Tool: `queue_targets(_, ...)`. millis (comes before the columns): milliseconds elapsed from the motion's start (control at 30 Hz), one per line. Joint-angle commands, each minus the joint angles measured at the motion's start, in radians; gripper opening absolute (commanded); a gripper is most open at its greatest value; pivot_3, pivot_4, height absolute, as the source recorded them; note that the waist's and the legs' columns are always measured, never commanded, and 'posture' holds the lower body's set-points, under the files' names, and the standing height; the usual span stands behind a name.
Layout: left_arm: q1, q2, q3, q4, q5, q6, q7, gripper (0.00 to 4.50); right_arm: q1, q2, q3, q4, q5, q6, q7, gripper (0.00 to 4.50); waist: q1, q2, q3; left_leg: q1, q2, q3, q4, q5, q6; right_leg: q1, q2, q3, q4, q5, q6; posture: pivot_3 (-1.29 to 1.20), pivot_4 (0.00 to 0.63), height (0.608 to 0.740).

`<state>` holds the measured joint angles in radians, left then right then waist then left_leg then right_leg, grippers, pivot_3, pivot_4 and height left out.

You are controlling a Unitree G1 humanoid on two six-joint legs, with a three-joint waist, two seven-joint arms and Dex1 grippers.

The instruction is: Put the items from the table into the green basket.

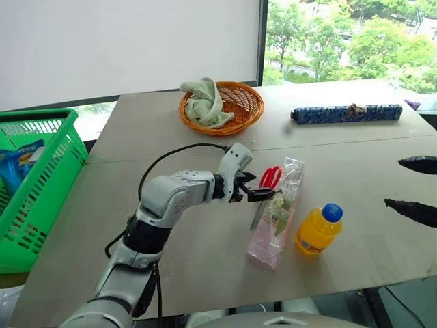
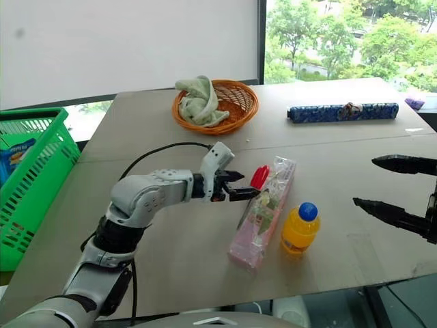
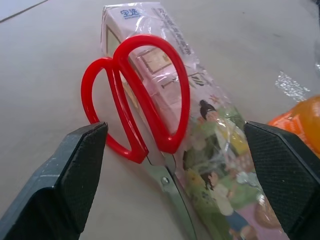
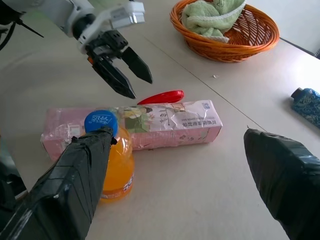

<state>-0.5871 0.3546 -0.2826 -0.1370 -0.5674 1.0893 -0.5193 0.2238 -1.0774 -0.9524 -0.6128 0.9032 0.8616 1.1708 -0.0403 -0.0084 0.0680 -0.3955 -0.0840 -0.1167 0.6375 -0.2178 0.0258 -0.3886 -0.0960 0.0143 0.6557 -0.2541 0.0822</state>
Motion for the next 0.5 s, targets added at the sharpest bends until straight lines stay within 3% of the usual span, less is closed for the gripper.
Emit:
queue_targets(33,-0.031,-0.040,-0.028,0.059,0.047,-0.069,-0.030,3.13,-0.017,-0.015,-0.031,-0.029,0.028,0.008,-0.023,4.50,-0.002,0.000,0.000,0.000,0.000,0.000,0.000,0.000,0.000,0.000,0.000,0.000,0.000,0.000,0.000,-0.20,0.006,0.740)
queue_targets(167,-0.033,-0.061,-0.057,0.109,0.088,-0.109,-0.062,1.15,-0.010,-0.013,-0.033,-0.037,0.023,0.004,-0.026,4.50,-0.002,0.000,0.000,0.000,0.000,0.001,0.000,-0.001,0.001,0.000,0.000,0.001,-0.001,0.000,0.000,-0.20,0.005,0.740)
queue_targets(267,-0.025,-0.072,-0.044,0.112,0.099,-0.136,-0.080,0.07,-0.001,-0.007,-0.034,-0.039,0.012,-0.005,-0.025,4.50,0.001,0.002,-0.001,0.000,0.000,0.001,0.000,-0.001,0.001,0.000,-0.001,0.001,-0.001,0.000,0.000,-0.21,0.004,0.740)
queue_targets(500,0.033,-0.054,0.108,0.036,0.061,-0.154,-0.068,0.02,-0.005,-0.002,-0.009,-0.042,0.007,-0.024,-0.032,4.50,-0.009,0.002,-0.001,0.000,0.000,0.002,0.002,-0.002,0.003,0.000,-0.001,0.002,-0.001,0.002,0.004,-0.19,0.005,0.740)
